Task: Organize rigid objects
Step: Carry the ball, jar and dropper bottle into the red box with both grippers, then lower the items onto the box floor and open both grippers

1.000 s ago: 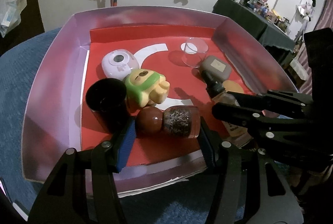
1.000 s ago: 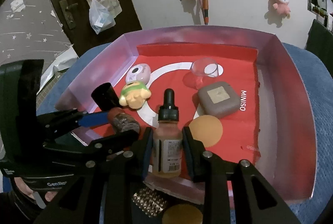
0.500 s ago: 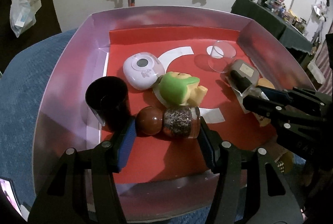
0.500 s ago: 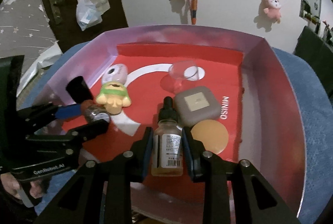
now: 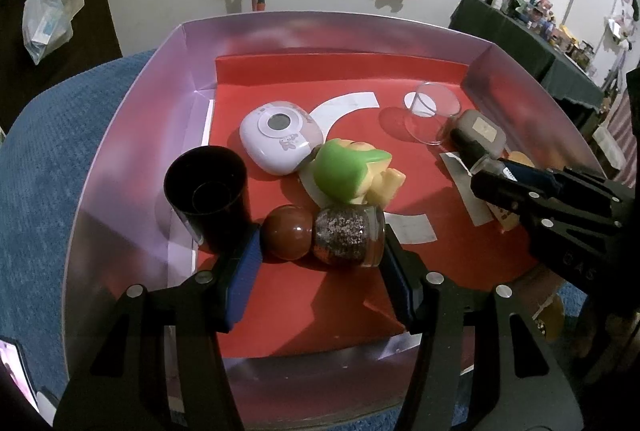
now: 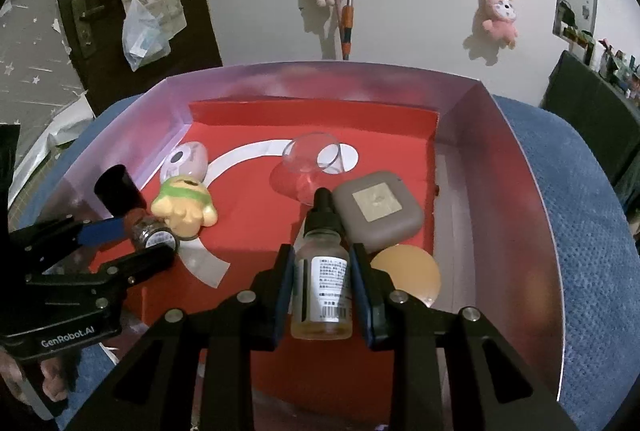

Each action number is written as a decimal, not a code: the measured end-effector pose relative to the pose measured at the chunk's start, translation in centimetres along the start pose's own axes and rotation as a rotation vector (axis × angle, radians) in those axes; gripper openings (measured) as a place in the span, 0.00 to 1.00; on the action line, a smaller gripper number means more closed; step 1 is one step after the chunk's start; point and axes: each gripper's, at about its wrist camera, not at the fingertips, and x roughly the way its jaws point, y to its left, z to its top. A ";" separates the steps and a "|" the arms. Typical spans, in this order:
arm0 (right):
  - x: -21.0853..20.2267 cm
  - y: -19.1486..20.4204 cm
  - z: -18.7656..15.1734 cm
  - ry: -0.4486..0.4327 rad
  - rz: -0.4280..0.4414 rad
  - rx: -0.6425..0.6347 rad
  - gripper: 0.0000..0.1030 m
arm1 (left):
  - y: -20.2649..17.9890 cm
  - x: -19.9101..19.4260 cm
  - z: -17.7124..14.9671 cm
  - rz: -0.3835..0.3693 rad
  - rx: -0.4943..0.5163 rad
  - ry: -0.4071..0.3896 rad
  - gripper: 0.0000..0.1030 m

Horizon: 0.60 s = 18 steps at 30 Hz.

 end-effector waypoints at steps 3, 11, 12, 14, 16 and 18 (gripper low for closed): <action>0.0 0.0 0.0 0.002 0.016 0.007 0.30 | -0.3 0.1 0.0 0.021 0.011 0.000 0.53; 0.4 0.7 0.2 -0.005 -0.011 -0.021 0.30 | -0.4 0.3 0.2 0.033 0.010 0.000 0.54; 0.5 0.7 0.2 -0.004 -0.011 -0.021 0.30 | -0.4 0.3 0.2 0.032 0.009 0.000 0.54; 0.5 0.7 0.2 -0.002 -0.012 -0.023 0.30 | -0.4 0.3 0.1 0.029 0.005 0.001 0.54; 0.5 0.7 0.2 0.001 -0.012 -0.024 0.30 | -0.4 0.3 0.1 0.026 0.004 0.002 0.54; 0.4 0.7 0.2 0.002 -0.011 -0.021 0.30 | -0.4 0.3 0.1 0.026 0.004 0.002 0.54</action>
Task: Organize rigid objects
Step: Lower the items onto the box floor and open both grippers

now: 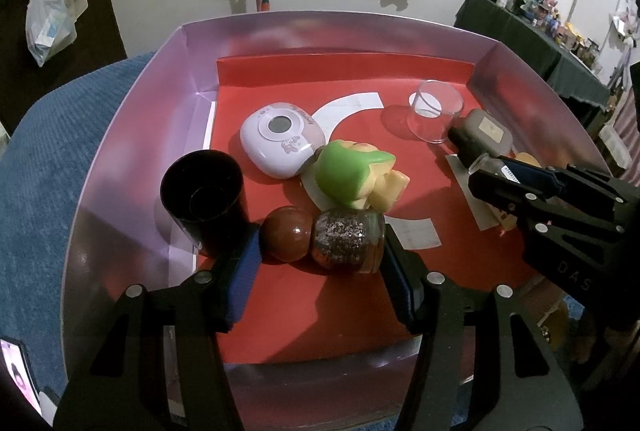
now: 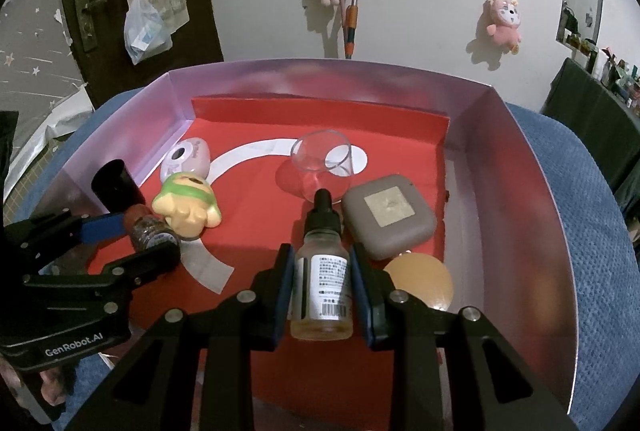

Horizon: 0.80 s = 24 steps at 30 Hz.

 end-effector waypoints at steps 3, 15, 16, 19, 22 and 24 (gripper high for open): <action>0.0 -0.1 0.0 0.000 -0.001 0.000 0.30 | 0.0 0.0 0.0 -0.002 -0.003 0.001 0.54; -0.1 -0.4 0.0 0.003 0.032 0.020 0.30 | 0.2 -0.1 0.1 -0.003 -0.008 0.006 0.57; -0.1 -0.4 0.0 0.003 0.034 0.022 0.30 | 0.1 -0.1 0.1 -0.001 -0.006 0.005 0.58; -0.3 -0.4 0.1 -0.002 0.037 0.025 0.31 | 0.0 -0.4 0.1 0.003 0.000 -0.002 0.60; -0.5 -0.4 0.1 -0.012 0.037 0.025 0.41 | 0.0 -0.5 0.0 0.011 0.001 -0.006 0.65; -0.8 -0.3 0.1 -0.018 0.039 0.023 0.45 | 0.0 -0.7 0.0 0.000 0.001 -0.011 0.70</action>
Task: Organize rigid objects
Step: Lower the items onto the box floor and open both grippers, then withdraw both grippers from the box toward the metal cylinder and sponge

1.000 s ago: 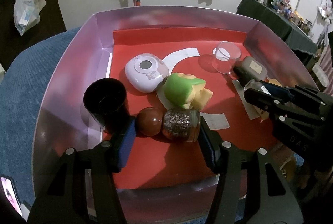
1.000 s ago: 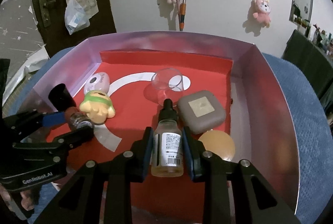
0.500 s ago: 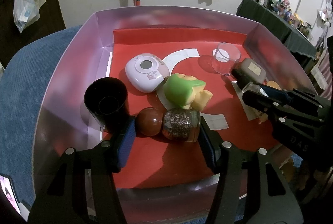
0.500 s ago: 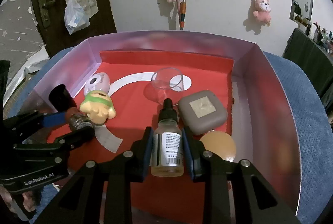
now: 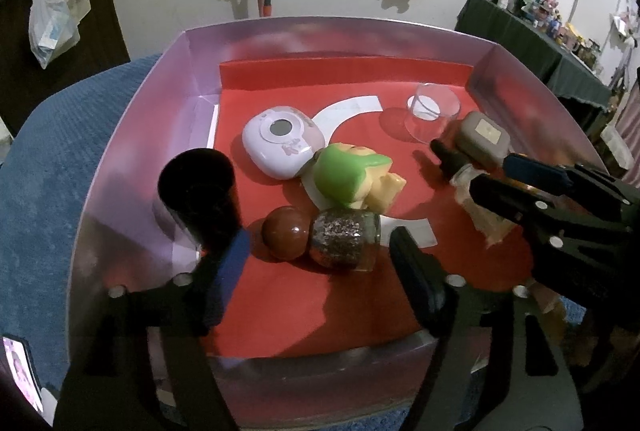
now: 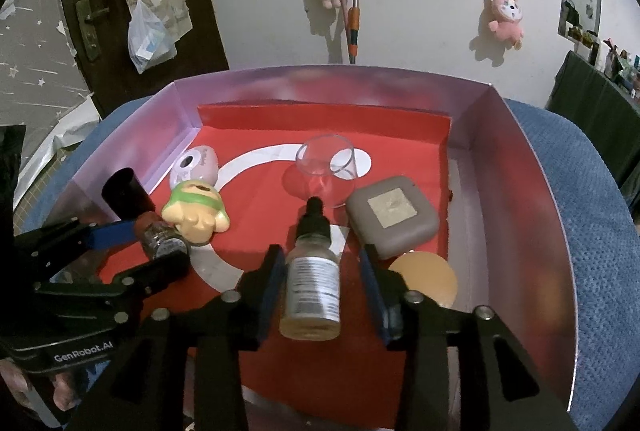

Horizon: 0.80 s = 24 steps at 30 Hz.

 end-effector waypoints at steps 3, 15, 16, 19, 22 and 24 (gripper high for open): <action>-0.5 0.1 -0.1 -0.013 0.006 -0.001 0.51 | -0.4 -0.4 -0.1 0.018 0.015 -0.014 0.72; -3.7 0.4 -0.7 -0.073 0.032 0.005 0.68 | -0.8 -2.2 -0.4 -0.013 0.023 -0.049 0.85; -4.0 0.4 -0.8 -0.077 0.037 0.006 0.68 | -0.9 -2.5 -0.4 -0.011 0.029 -0.056 0.86; -4.8 0.5 -1.1 -0.092 0.049 0.009 0.72 | -1.0 -3.0 -0.6 -0.011 0.034 -0.066 0.86; -6.0 0.4 -1.3 -0.119 0.058 0.018 0.73 | -1.0 -3.5 -0.7 -0.019 0.028 -0.074 0.86; -6.8 0.2 -1.4 -0.135 0.071 0.027 0.75 | -1.0 -3.9 -0.8 -0.025 0.023 -0.081 0.86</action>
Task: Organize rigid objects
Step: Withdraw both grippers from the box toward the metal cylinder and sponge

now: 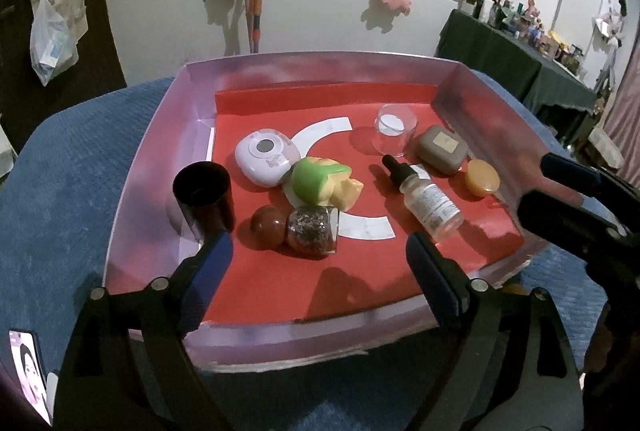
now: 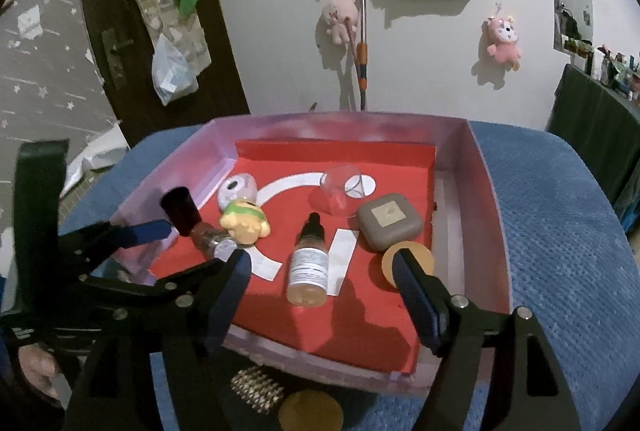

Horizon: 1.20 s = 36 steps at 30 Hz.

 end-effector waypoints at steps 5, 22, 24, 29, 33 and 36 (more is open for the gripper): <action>-2.0 0.3 -0.2 -0.037 0.012 0.001 0.86 | -0.1 -0.9 -0.4 0.002 -0.002 -0.022 1.00; -6.5 1.4 -2.0 -0.114 0.086 0.019 1.00 | -0.3 -4.3 -2.1 -0.021 -0.016 -0.067 1.00; -7.0 1.6 -2.3 -0.126 0.088 0.017 1.00 | -0.3 -4.7 -2.4 -0.028 -0.020 -0.071 1.00; -8.1 2.1 -2.8 -0.149 0.086 0.016 1.00 | -0.4 -5.7 -3.1 -0.043 -0.025 -0.080 1.00; -9.0 2.7 -3.4 -0.160 0.088 0.012 1.00 | -0.6 -6.4 -3.6 -0.046 -0.018 -0.081 1.00; -9.3 3.0 -3.8 -0.161 0.092 0.010 1.00 | -0.8 -6.8 -4.1 -0.056 -0.018 -0.081 1.00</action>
